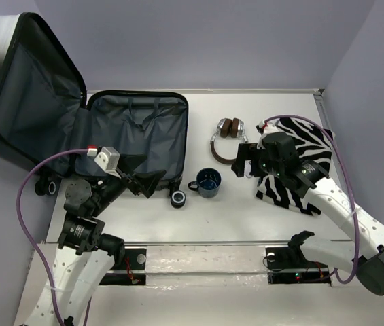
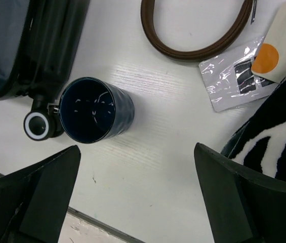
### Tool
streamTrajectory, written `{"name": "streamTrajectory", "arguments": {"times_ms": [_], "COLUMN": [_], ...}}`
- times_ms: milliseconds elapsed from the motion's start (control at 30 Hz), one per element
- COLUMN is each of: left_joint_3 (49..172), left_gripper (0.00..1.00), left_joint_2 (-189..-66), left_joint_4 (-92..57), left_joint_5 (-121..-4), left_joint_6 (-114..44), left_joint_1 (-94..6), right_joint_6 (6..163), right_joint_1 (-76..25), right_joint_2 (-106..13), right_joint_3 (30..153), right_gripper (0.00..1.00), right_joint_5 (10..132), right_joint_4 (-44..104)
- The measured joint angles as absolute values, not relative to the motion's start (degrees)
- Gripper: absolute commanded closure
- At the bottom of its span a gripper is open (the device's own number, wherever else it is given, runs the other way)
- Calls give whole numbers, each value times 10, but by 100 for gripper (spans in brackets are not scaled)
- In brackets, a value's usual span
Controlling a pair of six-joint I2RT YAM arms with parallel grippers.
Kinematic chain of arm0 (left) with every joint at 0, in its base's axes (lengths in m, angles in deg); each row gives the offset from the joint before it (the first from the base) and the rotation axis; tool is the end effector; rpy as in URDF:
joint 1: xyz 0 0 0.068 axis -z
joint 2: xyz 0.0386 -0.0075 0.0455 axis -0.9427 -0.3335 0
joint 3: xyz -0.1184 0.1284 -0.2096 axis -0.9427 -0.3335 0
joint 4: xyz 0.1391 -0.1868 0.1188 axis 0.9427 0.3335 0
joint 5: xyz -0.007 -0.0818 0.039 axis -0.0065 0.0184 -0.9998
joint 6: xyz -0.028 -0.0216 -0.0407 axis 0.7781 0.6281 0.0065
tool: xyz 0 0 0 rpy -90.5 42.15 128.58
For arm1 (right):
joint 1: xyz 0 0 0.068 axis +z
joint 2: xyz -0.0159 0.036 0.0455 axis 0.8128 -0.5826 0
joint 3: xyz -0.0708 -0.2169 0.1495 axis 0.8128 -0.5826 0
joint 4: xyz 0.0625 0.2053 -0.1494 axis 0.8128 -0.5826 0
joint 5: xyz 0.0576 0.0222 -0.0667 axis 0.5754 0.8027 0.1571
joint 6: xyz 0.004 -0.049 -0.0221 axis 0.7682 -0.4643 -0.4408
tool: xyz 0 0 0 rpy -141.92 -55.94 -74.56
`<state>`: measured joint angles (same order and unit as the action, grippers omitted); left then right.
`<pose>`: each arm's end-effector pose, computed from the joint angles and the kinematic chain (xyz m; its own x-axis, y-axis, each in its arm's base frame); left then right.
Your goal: Pack the luggage
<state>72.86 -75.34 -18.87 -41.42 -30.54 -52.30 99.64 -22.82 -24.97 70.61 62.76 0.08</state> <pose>0.0947 -0.0494 0.3525 0.0389 -0.2702 -0.9620 0.7606 0.6324 -0.1469 0.1913 0.1170 0.3185 -0.6495 0.0445 -0.7590 -0.2905 0.9080 0.3018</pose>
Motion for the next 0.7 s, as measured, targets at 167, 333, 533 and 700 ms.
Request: {"name": "streamTrajectory", "arguments": {"times_ms": [167,333,533,700], "left_joint_3": [729,729,729,729], "left_gripper": [1,1,1,1], "left_joint_2": [-760,-760,-760,-760], "left_joint_4": [-185,-185,-185,-181], "left_joint_5": [-411,-410,-411,-418], "left_joint_6": [-309,-311,-313,-313], "left_joint_1": [-526,-527,-529,-530], "right_joint_6": [994,995,999,1004], "right_joint_1": [-212,-193,-166,-152], "right_joint_2": [-270,-295,-348,-391], "right_joint_3": [706,712,722,724], "right_gripper": [6,9,15,18], "right_joint_5": [580,559,540,529], "right_joint_4": [-20,-26,-30,-31]}}
